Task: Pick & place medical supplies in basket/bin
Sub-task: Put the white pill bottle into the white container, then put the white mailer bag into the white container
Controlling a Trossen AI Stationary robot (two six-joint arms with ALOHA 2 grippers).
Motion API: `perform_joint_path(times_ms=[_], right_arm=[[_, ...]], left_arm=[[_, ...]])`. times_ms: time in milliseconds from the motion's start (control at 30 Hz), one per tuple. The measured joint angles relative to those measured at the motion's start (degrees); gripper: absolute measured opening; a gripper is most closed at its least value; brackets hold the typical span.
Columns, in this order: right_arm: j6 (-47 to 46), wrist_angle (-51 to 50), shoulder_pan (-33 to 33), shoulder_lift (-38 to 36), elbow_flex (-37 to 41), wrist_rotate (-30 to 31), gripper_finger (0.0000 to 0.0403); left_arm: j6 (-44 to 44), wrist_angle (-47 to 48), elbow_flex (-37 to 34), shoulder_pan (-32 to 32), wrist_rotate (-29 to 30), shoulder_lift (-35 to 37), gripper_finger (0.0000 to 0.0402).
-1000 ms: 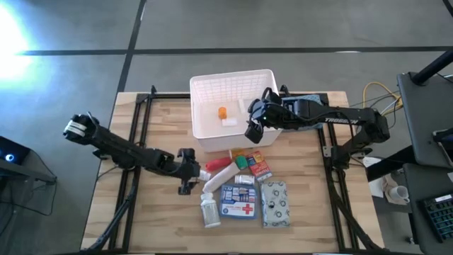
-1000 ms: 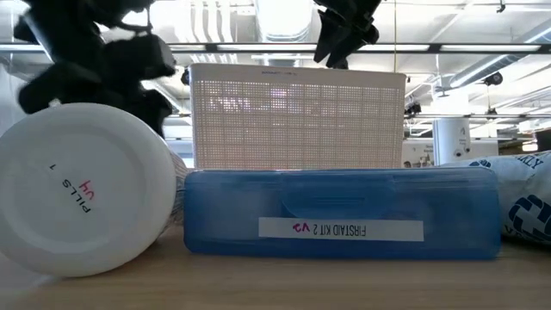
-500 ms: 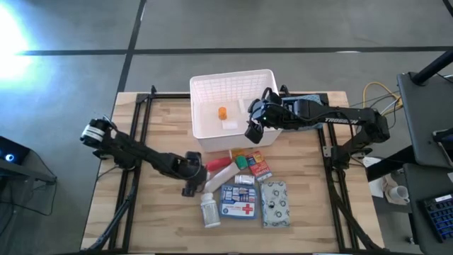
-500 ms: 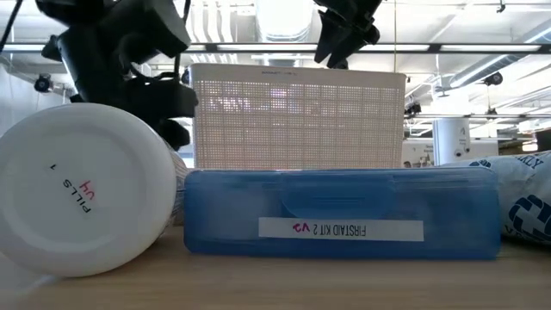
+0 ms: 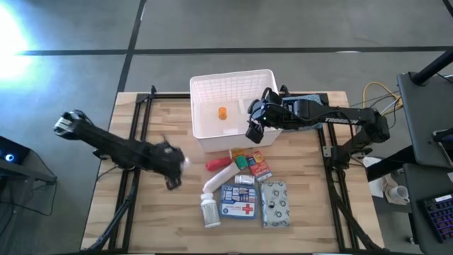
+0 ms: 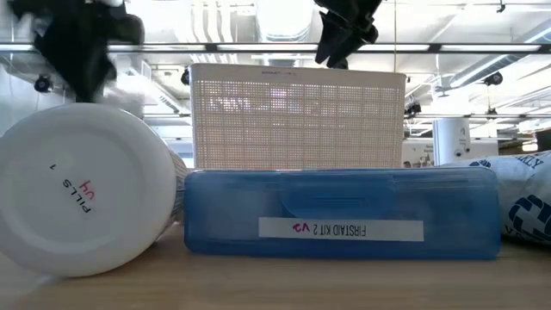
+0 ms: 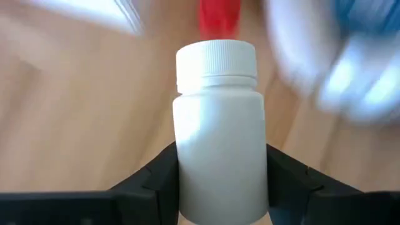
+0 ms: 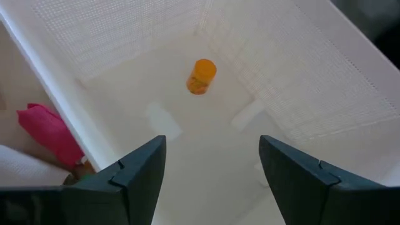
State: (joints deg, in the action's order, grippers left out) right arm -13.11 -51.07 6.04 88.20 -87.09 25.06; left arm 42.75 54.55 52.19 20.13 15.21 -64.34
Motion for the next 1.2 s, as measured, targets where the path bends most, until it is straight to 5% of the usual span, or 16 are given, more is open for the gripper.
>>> perform_joint_path(times_ms=[167,233,300,367,433,633,800,933,1200], right_arm=[[1.2,0.9,0.6,0.0,0.0,0.9,0.0247],[1.7,1.3,1.1,0.0,0.0,0.9,0.0246],[1.8,1.8,1.8,0.0,0.0,1.0,0.0247],[1.8,2.5,2.3,0.0,0.0,1.1,0.0246],[1.8,2.6,2.7,0.0,0.0,1.1,0.0247],[-1.3,0.0,2.5,-0.4,0.0,0.4,0.0247],[-6.1,-6.3,1.2,-1.6,0.0,0.4,0.0246],[-10.2,-10.2,-0.5,-2.7,0.0,1.2,0.0247],[-13.3,-11.0,-4.3,-4.0,0.0,9.0,0.0247]], left_arm=[[3.3,-5.9,10.5,0.2,28.6,10.7,0.0155],[-4.2,-16.1,11.7,-0.1,40.8,13.4,0.0155],[-19.4,-31.0,10.9,-2.2,44.5,14.4,0.0155],[-34.6,-45.6,8.4,-7.2,37.5,13.7,0.0155],[-40.9,-56.0,6.2,-14.2,25.5,11.6,0.0165],[-24.7,-56.5,4.5,-36.5,-5.9,-1.9,0.0192],[-19.0,-54.9,10.3,-43.4,-27.6,-13.6,0.0174],[-21.1,-38.6,18.9,-43.7,-28.6,-16.6,0.0187],[-28.0,-6.4,39.1,-43.5,-13.7,-16.5,0.0253]])
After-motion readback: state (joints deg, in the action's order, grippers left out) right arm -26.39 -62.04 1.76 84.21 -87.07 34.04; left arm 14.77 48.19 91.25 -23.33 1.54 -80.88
